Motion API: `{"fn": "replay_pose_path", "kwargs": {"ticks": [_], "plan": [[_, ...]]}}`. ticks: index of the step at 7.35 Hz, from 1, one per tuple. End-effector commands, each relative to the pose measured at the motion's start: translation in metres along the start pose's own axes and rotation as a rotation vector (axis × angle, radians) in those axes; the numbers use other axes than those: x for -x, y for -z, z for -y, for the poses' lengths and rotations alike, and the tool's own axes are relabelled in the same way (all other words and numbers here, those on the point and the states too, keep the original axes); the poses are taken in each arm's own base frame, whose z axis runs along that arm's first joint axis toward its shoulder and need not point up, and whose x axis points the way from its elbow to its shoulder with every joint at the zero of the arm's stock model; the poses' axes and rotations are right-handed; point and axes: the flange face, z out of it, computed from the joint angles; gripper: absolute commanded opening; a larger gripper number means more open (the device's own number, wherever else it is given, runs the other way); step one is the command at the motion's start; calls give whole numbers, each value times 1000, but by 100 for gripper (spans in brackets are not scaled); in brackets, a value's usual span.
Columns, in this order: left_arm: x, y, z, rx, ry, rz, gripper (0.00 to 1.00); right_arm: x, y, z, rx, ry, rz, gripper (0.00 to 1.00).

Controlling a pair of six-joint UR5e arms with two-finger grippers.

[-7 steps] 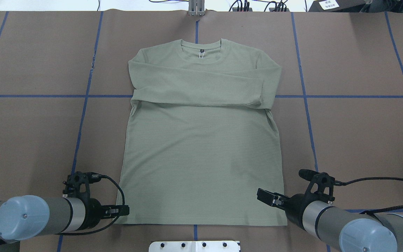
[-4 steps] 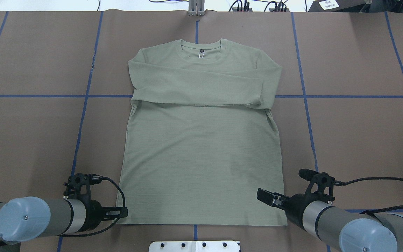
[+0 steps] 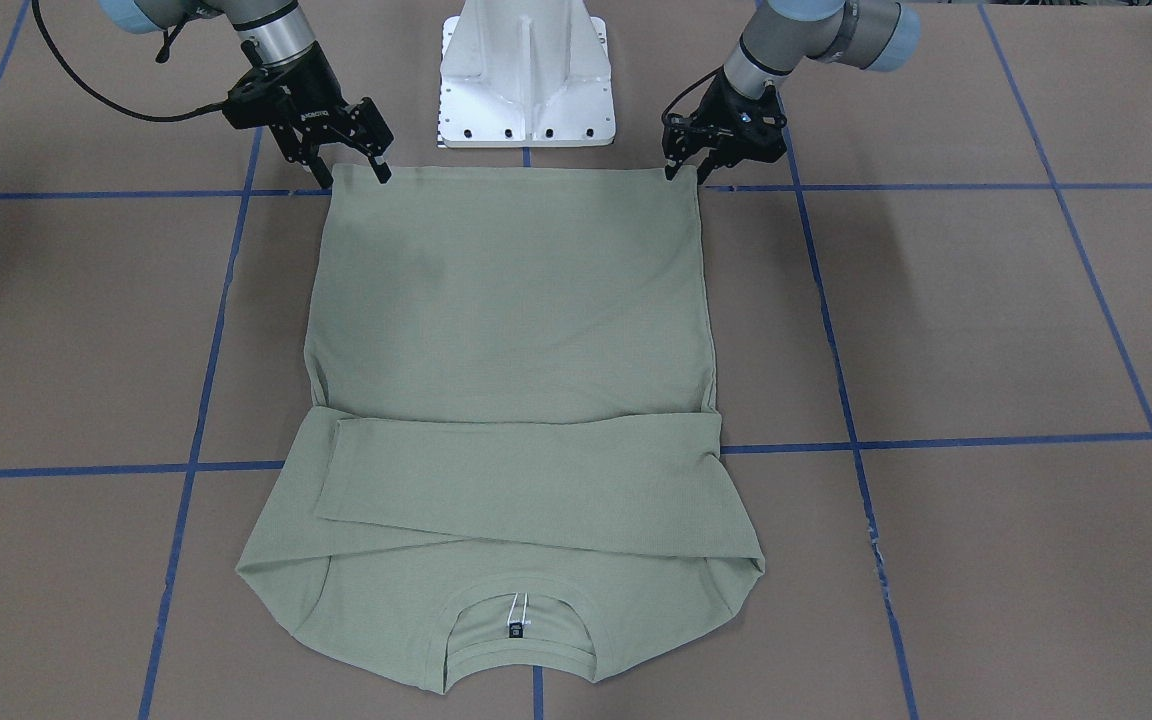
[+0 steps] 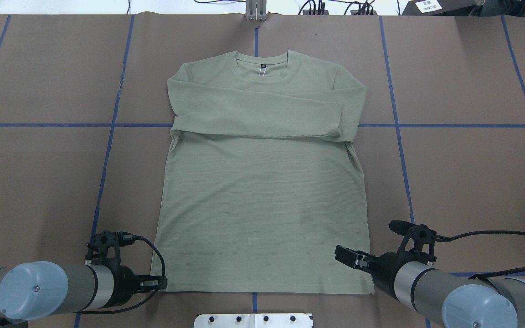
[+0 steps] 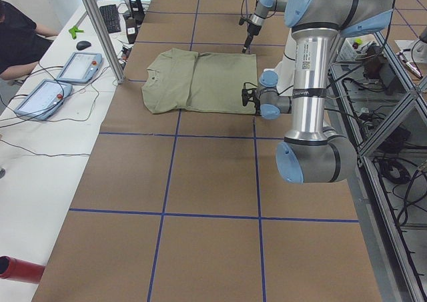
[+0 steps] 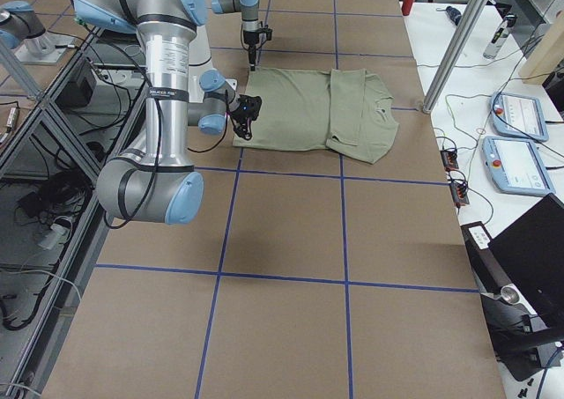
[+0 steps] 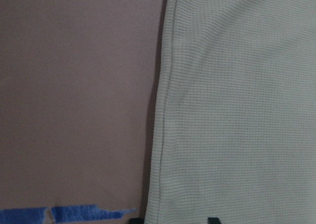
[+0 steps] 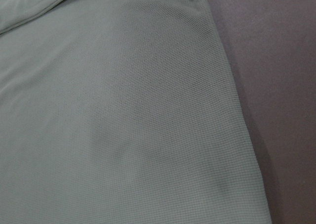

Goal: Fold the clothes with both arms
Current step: 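Adjust both grippers along the hem and grasp the two hem corners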

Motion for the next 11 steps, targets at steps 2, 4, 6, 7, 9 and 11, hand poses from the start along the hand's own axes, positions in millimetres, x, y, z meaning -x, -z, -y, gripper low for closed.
{"fn": "replay_pose_path", "kwargs": {"ticks": [2,4,6,7,9,11], "plan": [[-2,4,0,-2,-5,-8,0,-2,-2,-1,0,2,-5,100],[-19,18,1,-6,-2,-52,0,-8,-7,-1,-4,-26,-19,99],[-34,47,11,-26,82,-113,0,-17,-13,-3,-8,-224,-44,96],[-37,55,17,-42,89,-128,0,-24,-21,-9,-26,-287,-74,92],[-40,61,23,-92,94,-140,0,-33,-25,-42,-42,-320,-151,85],[-39,59,23,-93,94,-137,0,-32,-24,-59,-40,-299,-149,85]]}}
